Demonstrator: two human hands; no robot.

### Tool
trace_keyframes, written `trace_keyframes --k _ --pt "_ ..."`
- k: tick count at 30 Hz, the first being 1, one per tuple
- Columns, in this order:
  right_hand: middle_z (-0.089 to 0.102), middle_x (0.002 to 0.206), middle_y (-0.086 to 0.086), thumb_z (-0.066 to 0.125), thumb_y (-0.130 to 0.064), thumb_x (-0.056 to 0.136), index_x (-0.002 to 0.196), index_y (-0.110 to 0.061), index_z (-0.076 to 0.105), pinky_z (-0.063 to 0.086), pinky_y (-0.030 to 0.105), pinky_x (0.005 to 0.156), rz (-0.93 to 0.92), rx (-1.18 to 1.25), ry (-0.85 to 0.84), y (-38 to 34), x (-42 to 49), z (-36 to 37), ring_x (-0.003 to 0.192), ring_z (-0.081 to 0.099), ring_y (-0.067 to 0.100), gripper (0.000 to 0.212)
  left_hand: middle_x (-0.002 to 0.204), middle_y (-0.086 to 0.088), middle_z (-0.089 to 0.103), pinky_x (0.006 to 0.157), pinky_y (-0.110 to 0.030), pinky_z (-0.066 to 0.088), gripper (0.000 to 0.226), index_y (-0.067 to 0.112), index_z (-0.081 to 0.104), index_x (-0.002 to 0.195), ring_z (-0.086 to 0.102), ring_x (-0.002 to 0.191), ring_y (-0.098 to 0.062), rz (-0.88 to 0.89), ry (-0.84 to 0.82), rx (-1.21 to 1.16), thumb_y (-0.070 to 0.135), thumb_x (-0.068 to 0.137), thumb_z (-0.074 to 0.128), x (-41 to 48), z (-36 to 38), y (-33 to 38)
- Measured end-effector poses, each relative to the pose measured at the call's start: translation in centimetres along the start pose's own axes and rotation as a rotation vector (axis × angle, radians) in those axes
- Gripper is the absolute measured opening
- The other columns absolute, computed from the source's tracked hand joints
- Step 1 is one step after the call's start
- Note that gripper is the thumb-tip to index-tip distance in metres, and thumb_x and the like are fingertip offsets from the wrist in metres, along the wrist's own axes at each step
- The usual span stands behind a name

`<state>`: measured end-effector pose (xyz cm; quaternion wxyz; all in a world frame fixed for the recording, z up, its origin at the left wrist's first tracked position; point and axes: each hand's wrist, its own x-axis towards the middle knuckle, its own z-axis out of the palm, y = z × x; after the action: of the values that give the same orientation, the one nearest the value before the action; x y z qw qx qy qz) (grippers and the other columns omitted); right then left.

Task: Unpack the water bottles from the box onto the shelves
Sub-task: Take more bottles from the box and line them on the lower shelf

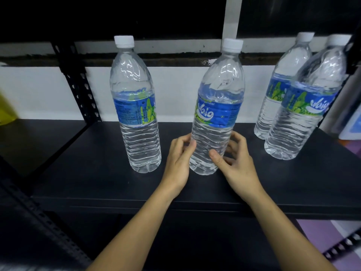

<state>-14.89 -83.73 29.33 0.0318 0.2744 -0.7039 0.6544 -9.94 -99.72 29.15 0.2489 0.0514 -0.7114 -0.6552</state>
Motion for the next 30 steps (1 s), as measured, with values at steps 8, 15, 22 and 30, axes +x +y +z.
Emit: trace_keyframes --k 8,15,22,30 --pt "0.057 0.132 -0.007 0.063 -0.058 0.087 0.148 -0.041 0.047 0.055 0.042 0.102 -0.035 -0.041 -0.025 0.0 0.2 -0.1 0.122 0.062 0.006 0.066 0.121 0.003 0.068 0.098 -0.029 0.051 0.056 0.026 0.059 0.124 0.065 0.114 -0.009 -0.002 -0.011 -0.051 0.061 0.08 0.065 -0.4 -0.1 0.2" --pt "0.065 0.138 -0.007 0.07 -0.067 0.082 0.15 -0.026 0.036 0.05 0.044 0.107 -0.041 0.048 -0.008 -0.1 -0.2 -0.1 0.126 0.064 0.01 0.086 0.123 0.007 0.056 0.08 -0.009 0.049 0.064 0.037 0.055 0.141 0.061 0.102 0.003 0.077 -0.054 0.107 0.055 0.083 0.075 -0.9 -0.2 0.5" --pt "0.066 0.137 -0.006 0.062 -0.041 0.097 0.149 -0.026 0.043 0.05 0.043 0.108 -0.026 0.071 -0.023 0.2 0.1 -0.2 0.128 0.063 0.012 0.057 0.127 0.007 0.064 0.098 -0.035 0.054 0.053 0.03 0.06 0.126 0.063 0.116 -0.009 0.043 -0.056 0.05 0.059 0.083 0.07 -0.9 -0.1 0.5" --pt "0.073 0.122 -0.013 0.073 -0.048 0.089 0.136 -0.024 0.055 0.053 0.028 0.097 -0.033 0.029 0.018 -1.7 1.6 -0.5 0.113 0.069 0.003 0.056 0.124 0.009 0.067 0.087 -0.02 0.056 0.06 0.027 0.057 0.131 0.066 0.113 -0.006 0.008 -0.108 0.064 0.023 0.079 0.087 -0.9 -0.2 0.7"
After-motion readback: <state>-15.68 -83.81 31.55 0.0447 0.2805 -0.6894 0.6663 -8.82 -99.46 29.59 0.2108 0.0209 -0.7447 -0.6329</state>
